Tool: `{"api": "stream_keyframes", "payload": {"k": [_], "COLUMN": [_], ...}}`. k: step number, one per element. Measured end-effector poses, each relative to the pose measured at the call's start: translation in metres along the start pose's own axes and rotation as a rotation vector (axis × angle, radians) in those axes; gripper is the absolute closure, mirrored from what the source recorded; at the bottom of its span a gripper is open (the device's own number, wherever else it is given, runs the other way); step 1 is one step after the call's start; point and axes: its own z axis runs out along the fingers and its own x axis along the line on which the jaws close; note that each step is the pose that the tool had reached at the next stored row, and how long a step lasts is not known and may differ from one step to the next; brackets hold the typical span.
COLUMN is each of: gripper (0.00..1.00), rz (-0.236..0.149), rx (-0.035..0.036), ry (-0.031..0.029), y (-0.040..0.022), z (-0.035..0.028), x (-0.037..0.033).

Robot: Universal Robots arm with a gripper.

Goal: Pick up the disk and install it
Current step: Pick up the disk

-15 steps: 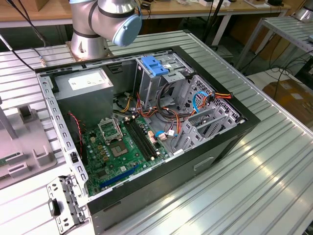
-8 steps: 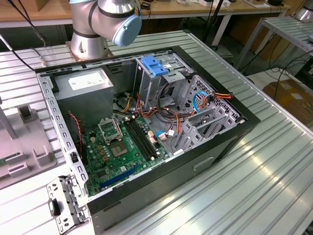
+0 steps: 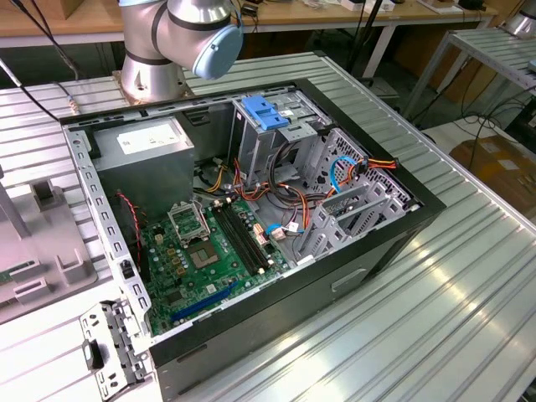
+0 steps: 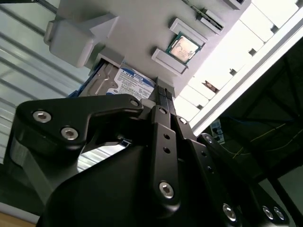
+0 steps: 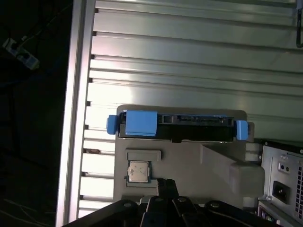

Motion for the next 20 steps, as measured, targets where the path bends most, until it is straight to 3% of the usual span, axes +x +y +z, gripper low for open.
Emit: {"api": "stream_keyframes", "payload": {"k": [20], "gripper": [0.89], "rz": [-0.170], "rx": [-0.0046], "ry": [0.0011], "y": [0.0000], "z": [0.0000], "x": [0.0000]}}
